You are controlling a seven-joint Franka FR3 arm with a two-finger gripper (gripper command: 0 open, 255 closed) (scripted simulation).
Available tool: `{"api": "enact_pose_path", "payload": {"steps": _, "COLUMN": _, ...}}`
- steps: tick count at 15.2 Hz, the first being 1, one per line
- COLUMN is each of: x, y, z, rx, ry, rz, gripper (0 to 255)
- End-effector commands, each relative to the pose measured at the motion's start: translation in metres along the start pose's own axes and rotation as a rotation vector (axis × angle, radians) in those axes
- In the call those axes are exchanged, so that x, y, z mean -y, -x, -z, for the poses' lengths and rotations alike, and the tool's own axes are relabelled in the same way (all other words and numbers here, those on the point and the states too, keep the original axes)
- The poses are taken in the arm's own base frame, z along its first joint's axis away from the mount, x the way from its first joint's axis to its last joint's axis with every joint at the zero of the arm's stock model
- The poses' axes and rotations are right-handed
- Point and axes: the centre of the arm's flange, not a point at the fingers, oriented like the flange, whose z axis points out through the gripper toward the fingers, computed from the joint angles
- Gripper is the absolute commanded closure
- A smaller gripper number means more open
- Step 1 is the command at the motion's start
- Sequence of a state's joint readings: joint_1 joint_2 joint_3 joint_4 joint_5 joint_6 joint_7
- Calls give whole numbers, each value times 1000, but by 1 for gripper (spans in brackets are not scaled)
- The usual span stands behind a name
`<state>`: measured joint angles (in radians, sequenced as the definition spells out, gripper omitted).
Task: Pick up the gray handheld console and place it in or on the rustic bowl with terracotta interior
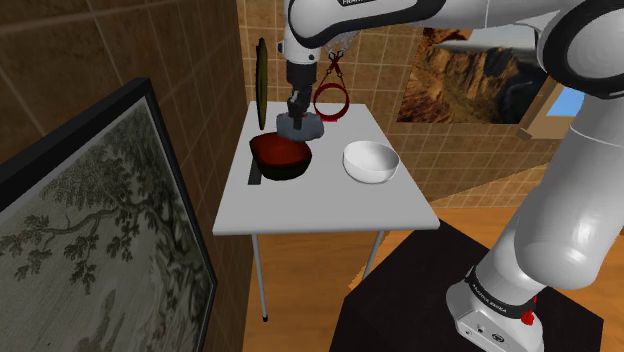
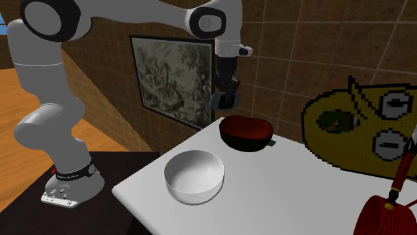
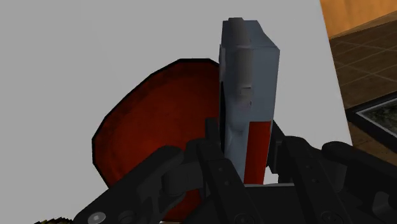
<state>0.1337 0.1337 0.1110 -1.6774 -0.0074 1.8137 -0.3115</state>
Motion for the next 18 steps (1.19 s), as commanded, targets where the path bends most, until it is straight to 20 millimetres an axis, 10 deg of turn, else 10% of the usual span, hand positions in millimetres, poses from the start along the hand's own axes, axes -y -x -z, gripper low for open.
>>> {"api": "enact_pose_path", "payload": {"steps": 1, "x": -14, "y": -24, "z": -2, "rx": -1, "ry": 0, "rz": 0, "gripper": 255}}
{"api": "enact_pose_path", "payload": {"steps": 5, "x": -50, "y": -75, "z": 2, "rx": -1, "ry": 0, "rz": 0, "gripper": 255}}
{"api": "enact_pose_path", "payload": {"steps": 18, "x": -51, "y": -74, "z": -66, "rx": -1, "ry": 0, "rz": 0, "gripper": 255}}
